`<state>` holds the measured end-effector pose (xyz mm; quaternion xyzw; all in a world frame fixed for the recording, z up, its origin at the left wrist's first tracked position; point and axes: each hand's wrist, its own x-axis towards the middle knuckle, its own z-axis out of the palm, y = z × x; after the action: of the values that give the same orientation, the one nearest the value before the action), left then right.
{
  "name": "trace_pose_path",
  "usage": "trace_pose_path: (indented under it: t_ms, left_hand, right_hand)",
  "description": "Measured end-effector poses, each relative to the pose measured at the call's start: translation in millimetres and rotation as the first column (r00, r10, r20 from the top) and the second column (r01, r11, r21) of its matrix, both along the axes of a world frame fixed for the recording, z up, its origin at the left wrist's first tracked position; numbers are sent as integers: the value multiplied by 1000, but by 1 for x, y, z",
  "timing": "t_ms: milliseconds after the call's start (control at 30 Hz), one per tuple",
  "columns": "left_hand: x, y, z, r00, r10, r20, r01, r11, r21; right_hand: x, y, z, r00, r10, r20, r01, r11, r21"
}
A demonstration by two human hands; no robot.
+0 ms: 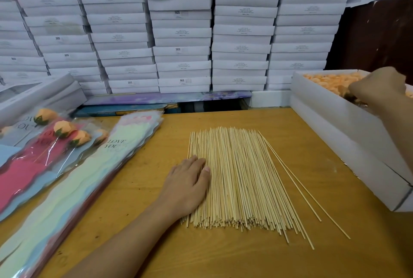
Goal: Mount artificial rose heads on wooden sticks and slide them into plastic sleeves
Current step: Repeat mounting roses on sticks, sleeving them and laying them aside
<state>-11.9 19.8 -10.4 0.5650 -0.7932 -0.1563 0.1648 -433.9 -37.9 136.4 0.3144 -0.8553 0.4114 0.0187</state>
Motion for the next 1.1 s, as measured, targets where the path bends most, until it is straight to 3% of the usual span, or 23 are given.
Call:
trace_pose_path:
  t_ms: [167, 333, 600, 700, 933, 1100]
  left_hand:
    - [0, 1, 1, 1000, -8, 4, 8, 1000, -2]
    - [0, 1, 2, 1000, -12, -2, 12, 1000, 1]
    - [-1, 7, 13, 960, 29, -277, -72, 986, -148]
    - [-4, 9, 17, 902, 23, -430, -69, 993, -92]
    - [-6, 18, 27, 662, -18, -749, 155, 981, 114]
    - [-6, 22, 30, 561, 34, -827, 186, 968, 167]
  right_hand:
    - [28, 10, 14, 977, 204, -57, -212, 936, -282]
    - [81, 23, 10, 856, 510, 80, -437, 798, -416]
    - [185, 67, -50, 597, 787, 155, -728, 613, -308]
    - [214, 79, -67, 484, 856, 179, -823, 515, -240]
    - [236, 89, -82, 466, 877, 118, -864, 480, -155]
    - [238, 95, -89, 448, 890, 87, -878, 457, -142]
